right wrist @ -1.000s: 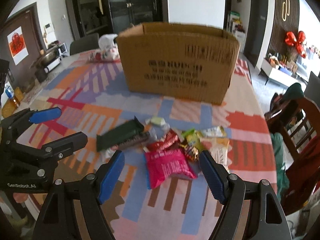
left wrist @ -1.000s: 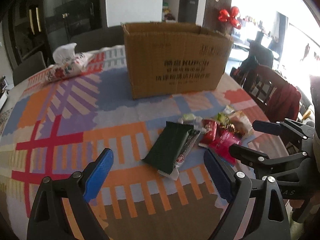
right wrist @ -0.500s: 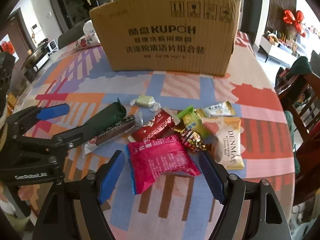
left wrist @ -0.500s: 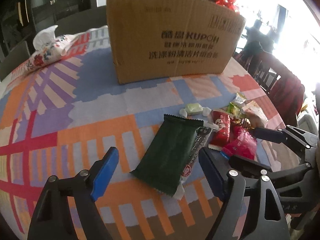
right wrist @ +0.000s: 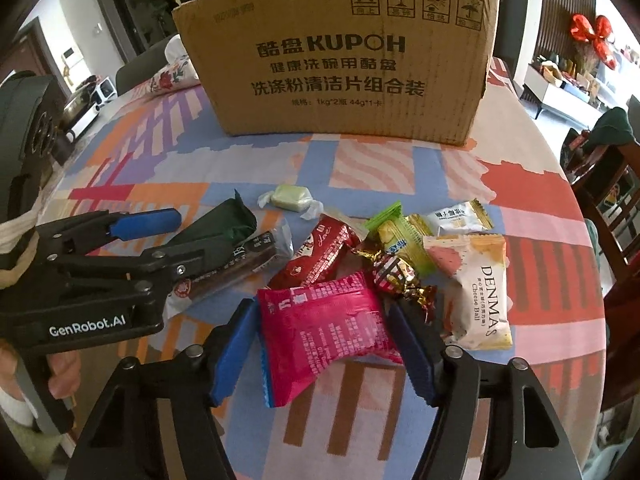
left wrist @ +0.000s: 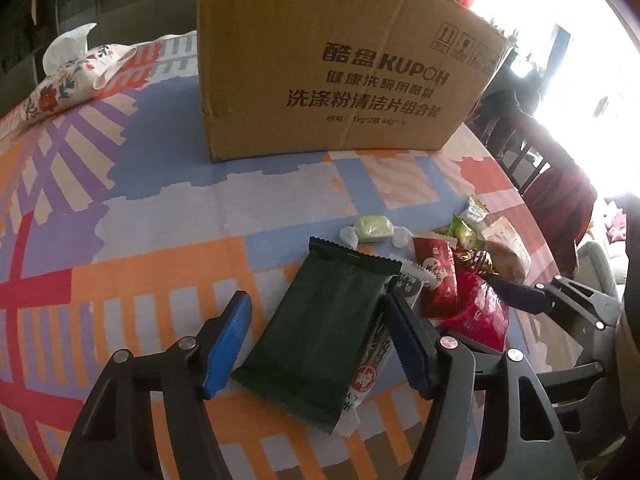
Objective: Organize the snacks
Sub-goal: 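Grasp the dark green packet with the left gripper while the right grasps the pink packet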
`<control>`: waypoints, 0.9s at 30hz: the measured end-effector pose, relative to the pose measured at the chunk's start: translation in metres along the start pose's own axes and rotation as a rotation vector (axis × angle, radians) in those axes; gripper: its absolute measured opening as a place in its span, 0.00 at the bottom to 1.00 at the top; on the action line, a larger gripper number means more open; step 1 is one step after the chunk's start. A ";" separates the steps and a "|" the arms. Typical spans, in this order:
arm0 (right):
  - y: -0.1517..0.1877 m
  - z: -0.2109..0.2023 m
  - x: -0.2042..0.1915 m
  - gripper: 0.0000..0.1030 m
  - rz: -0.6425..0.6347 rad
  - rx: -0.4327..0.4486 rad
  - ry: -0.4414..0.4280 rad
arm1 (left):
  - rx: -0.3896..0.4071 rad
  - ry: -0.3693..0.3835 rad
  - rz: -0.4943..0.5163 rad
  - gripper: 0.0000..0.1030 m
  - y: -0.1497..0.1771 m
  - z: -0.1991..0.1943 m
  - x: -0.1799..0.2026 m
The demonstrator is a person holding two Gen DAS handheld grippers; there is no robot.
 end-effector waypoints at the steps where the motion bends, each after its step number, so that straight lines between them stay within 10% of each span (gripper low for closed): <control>1: 0.000 0.000 0.000 0.63 0.001 0.002 0.006 | -0.001 0.007 -0.002 0.64 -0.001 0.000 0.000; 9: 0.001 -0.004 0.001 0.50 -0.001 0.028 -0.001 | 0.010 0.023 0.000 0.45 0.001 -0.003 0.004; 27: 0.001 -0.037 -0.005 0.47 -0.017 0.132 -0.028 | 0.096 -0.088 0.008 0.44 0.019 -0.042 0.014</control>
Point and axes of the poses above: each gripper's, at about its wrist camera, not at the fingertips, and z roughly the way its jaws point, x to its right, y to its underside, the point moved 3 cm from there along z, roughly the way its jaws point, and after that the axes turned 9 degrees about -x, right-handed, at the moved point
